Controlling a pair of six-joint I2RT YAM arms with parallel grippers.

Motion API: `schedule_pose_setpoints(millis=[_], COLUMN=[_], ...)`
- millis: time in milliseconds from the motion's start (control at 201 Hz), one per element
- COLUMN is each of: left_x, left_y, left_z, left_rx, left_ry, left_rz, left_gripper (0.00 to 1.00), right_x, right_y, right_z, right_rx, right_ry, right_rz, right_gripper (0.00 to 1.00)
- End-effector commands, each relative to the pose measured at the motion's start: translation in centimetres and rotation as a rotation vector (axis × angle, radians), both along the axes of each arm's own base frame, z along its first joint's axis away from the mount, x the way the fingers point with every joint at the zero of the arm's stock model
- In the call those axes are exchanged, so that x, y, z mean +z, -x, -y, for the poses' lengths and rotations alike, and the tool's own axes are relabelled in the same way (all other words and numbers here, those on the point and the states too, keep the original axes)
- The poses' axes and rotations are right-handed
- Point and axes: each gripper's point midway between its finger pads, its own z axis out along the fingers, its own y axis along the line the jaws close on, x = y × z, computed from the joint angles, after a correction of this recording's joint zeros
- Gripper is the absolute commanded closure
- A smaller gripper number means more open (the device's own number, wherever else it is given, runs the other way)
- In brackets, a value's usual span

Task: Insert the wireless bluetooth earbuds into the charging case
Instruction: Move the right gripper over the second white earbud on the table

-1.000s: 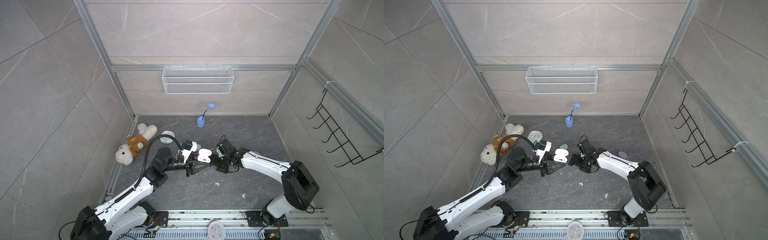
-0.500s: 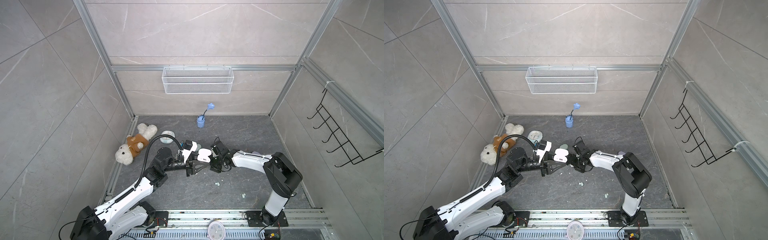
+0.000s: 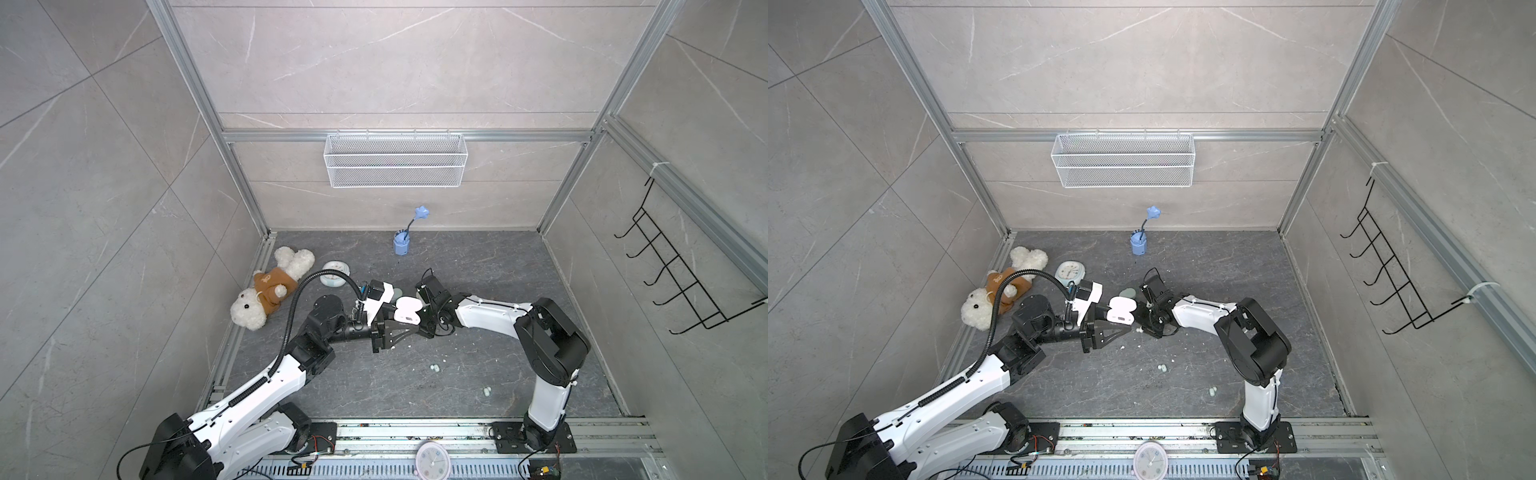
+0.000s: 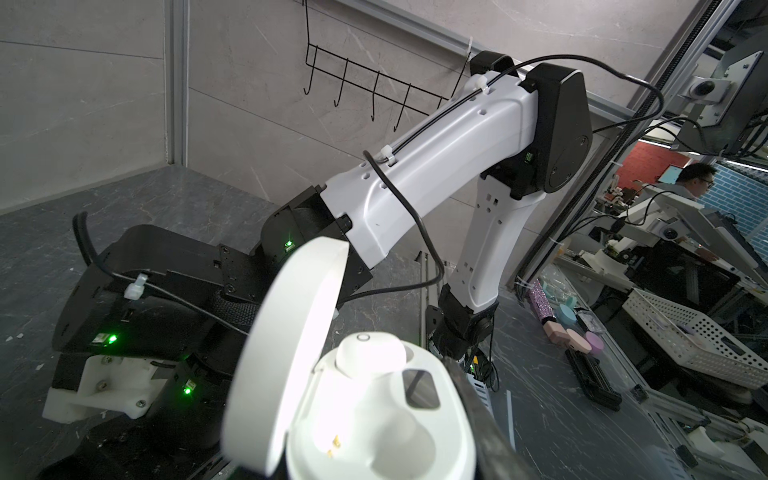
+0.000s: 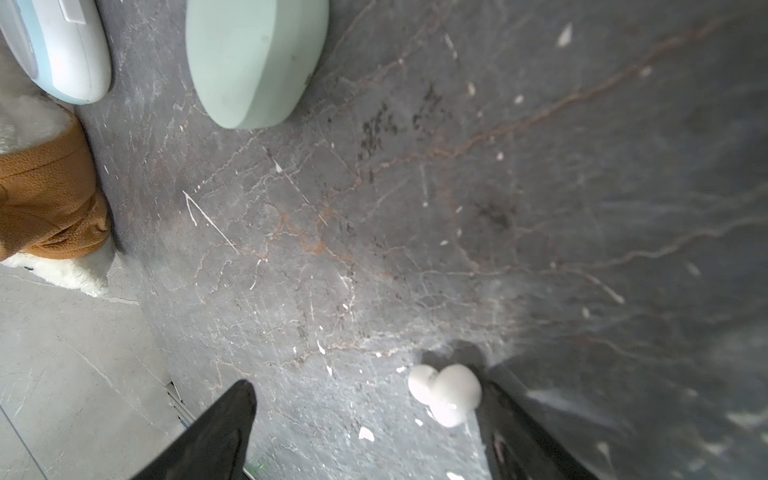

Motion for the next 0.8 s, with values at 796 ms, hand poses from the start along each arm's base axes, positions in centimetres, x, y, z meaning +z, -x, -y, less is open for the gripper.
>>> schedule_pose_setpoints(millis=[796], left_x=[1.1], left_y=[0.2], left_z=[-0.4], left_rx=[0.009], left_ry=[0.027], left_rz=[0.072], left_gripper=[0.86], right_x=[1.5], right_y=[-0.7], right_z=[-1.0], right_rx=[0.041], right_ry=[-0.012], right_rz=[0.011], right_gripper=[0.15])
